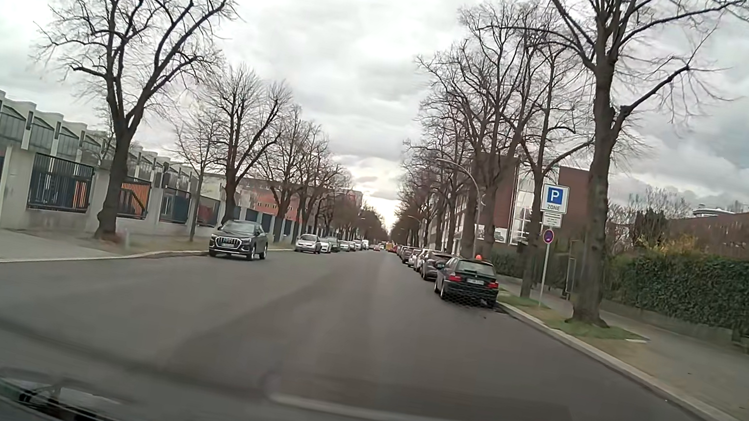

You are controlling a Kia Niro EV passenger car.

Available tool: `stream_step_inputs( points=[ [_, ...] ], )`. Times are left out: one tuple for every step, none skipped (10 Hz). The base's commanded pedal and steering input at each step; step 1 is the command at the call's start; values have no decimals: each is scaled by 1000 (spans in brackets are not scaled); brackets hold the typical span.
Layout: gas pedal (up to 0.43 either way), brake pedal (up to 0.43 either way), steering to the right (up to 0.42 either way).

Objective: Follow the waypoints while adhering to traffic rules and regulations

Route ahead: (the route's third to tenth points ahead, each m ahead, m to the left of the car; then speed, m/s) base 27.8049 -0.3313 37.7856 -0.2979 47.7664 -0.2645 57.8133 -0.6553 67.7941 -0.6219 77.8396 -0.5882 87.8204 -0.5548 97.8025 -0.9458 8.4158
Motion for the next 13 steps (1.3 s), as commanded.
stream_step_inputs(
  points=[
    [39,12,0],
    [20,12,0],
    [20,12,0],
    [20,12,0],
    [20,12,0],
    [20,12,-1],
    [20,12,-1],
    [20,12,-3],
    [0,12,-2],
    [0,12,-3],
    [0,12,-3],
    [0,12,-3],
    [0,12,-2]
  ],
)
